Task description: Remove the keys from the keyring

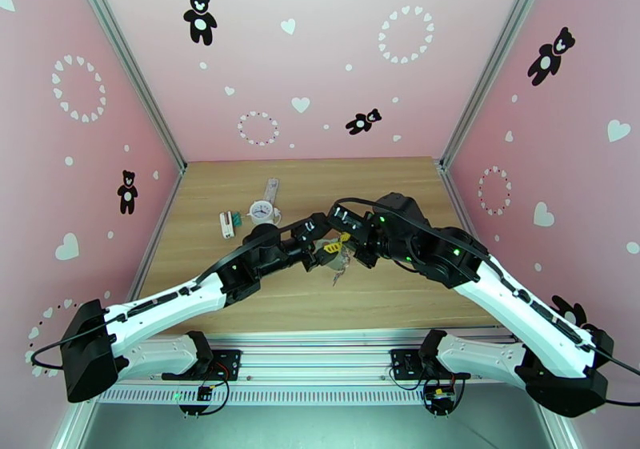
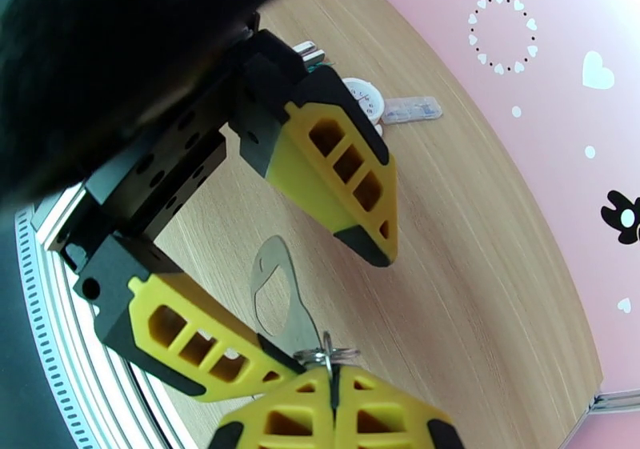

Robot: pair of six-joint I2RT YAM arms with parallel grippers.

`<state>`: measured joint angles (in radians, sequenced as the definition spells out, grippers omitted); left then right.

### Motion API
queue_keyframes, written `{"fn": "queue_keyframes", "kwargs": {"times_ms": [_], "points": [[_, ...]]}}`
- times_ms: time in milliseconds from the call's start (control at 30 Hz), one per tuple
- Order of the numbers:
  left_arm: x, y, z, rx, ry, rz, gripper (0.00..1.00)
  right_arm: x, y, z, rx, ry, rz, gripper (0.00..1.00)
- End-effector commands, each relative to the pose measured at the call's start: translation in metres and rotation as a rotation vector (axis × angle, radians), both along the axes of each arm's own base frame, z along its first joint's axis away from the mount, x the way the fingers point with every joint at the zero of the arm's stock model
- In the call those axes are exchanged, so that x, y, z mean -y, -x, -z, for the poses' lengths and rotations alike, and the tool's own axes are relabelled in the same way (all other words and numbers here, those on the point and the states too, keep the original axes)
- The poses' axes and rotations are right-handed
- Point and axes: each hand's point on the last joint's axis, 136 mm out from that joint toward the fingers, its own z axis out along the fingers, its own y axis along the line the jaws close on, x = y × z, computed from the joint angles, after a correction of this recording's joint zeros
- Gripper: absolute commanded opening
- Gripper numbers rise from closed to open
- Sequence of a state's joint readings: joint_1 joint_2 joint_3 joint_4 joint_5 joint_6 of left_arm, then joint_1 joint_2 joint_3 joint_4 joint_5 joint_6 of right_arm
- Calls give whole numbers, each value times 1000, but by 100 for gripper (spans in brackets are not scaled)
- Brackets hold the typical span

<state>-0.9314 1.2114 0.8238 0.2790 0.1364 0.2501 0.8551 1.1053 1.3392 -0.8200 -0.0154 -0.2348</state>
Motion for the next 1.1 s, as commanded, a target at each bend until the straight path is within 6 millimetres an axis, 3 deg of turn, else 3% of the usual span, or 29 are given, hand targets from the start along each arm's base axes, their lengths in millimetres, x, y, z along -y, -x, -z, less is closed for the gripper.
{"fn": "queue_keyframes", "kwargs": {"times_ms": [0, 633, 933, 1067], "points": [[-2, -4, -19, 30, 46, -36, 51, 0, 0, -20, 22, -55, 5, 0], [-2, 10, -15, 58, -35, 37, 34, 4, -2, -23, 34, -55, 17, 0], [7, 13, -26, 41, -11, 75, 32, 3, -2, -23, 28, -62, 17, 0], [11, 13, -18, 25, -47, 83, 28, 4, 0, -30, 37, -85, 23, 0]]}}
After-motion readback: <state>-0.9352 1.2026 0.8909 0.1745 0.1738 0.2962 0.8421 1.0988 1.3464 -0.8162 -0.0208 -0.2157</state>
